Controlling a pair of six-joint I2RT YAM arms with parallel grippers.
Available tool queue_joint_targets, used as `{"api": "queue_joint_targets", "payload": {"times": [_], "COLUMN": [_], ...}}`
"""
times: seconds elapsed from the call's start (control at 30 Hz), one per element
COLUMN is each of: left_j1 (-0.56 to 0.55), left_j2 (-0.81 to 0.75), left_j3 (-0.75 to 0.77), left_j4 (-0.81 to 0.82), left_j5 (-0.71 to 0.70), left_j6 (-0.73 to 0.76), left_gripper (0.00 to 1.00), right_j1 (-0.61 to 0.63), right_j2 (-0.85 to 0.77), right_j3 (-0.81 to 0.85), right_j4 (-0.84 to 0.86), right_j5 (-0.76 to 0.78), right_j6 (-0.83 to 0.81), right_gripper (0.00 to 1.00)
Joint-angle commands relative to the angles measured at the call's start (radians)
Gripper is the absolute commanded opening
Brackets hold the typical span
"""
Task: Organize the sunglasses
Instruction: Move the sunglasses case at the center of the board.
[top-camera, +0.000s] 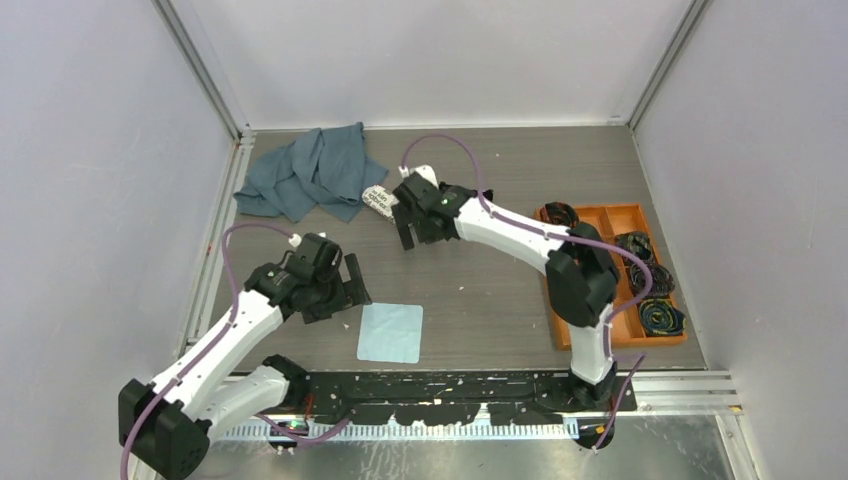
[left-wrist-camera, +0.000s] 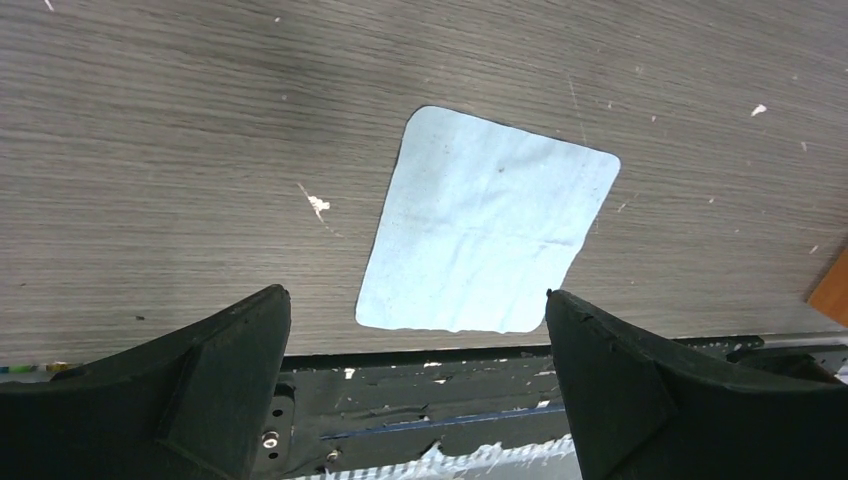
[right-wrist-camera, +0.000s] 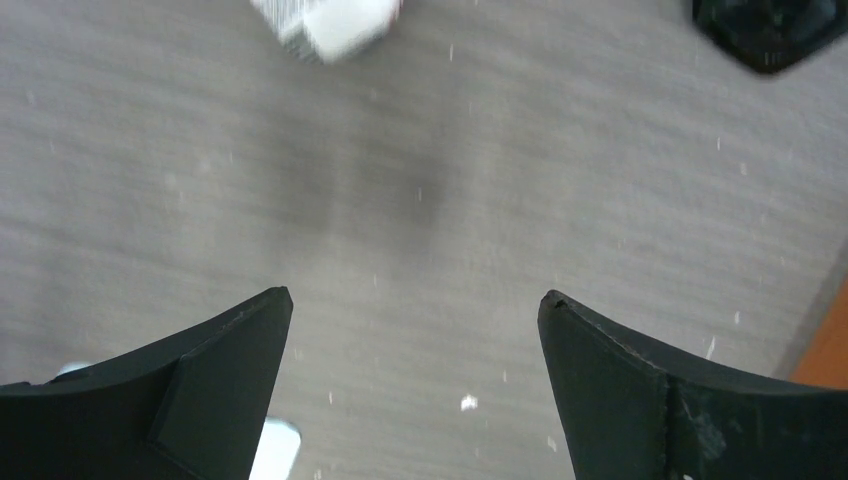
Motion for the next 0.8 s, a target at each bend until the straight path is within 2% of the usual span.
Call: {"api": "queue_joint_targets", "payload": {"times": [0.0,0.23,0.47,0.77], "left_j1": [-0.002,0.002,0.006,0.006], "left_j2": [-0.091,-0.134,-0.141,-0.19], "left_j3": [0.015,0.066,0.099,0.156], "left_j4": [0.003,-0.055,-0.087,-0.169], "left_j5": [-0.017,-0.042,-0.056,-0.137], "left_j6": [-0.01,-0.014,0.004,0.027], "left_gripper": [1.0,1.0,1.0,1.0], "right_j1": [-0.099,-0.136,-0.137,-0.138], "right_j2": [0.102,0.243,0.347,0.496], "right_j3": [0.214,0.362,0.495,0.674], "right_j4": [0.015,0.05,0.06,0.014], "right_j5": [-0.137,-0.274,-0.337,-0.302], "right_j6": [-0.121,-0.246,-0.323,-0.381], "right_gripper": [1.0,1.0,1.0,1.0]}}
